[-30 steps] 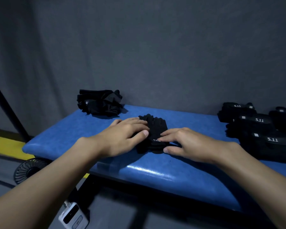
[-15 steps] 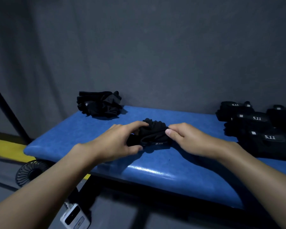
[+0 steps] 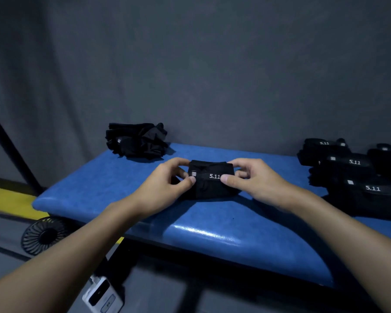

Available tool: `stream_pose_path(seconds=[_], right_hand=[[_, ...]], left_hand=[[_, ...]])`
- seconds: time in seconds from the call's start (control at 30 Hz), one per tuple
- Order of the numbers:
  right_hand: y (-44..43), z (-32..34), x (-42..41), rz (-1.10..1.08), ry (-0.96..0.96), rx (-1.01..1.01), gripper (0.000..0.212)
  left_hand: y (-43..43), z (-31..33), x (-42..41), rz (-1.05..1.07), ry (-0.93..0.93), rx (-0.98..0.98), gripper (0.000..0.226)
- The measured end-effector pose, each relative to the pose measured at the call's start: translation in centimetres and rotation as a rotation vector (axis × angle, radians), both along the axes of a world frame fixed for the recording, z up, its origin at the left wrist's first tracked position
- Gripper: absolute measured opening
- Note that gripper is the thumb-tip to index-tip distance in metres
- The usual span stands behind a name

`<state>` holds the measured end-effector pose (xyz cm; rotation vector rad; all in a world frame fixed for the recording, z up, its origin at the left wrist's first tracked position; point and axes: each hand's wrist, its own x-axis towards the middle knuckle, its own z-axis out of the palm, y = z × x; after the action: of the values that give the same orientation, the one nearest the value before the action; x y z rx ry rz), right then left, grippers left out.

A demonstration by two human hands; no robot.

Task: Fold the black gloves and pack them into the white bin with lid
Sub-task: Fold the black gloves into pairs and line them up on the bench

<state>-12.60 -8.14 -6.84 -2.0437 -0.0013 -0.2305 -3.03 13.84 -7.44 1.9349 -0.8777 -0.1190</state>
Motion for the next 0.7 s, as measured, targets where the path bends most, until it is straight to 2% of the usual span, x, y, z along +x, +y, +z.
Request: stream_pose_path(seconds=[0.1,0.2,0.33,0.43,0.53,0.7], right_hand=[[0.6,-0.6,0.8,-0.129,-0.030,-0.065,0.031],[1.0,-1.1,1.7,-0.237,-0.118,-0.130,0.035],[1.5,-1.5,2.3,-0.303,-0.143,-0.208,0.038],[1.2,-1.3,2.1,-0.252,-0.132,-0.224,0.053],[0.3,-1.3,1.6,-0.082,-0.037,-0.279,0.083],[0.2,-1.3,1.1,-0.051,0.015,-0.400,0.086]], left_hand=[[-0.4,-0.5,-0.1,0.038,-0.041,0.009,0.038],[-0.5,-0.9,0.1,0.038,-0.075,0.048,0.040],[-0.3,-0.9,0.1,0.048,-0.154,0.079,0.042],[-0.1,-1.1,0.4,0.060,-0.212,0.153,0.028],[0.0,-0.9,0.4,0.078,-0.201,0.178,0.021],[0.5,-0.5,0.0,0.009,-0.088,0.178,0.032]])
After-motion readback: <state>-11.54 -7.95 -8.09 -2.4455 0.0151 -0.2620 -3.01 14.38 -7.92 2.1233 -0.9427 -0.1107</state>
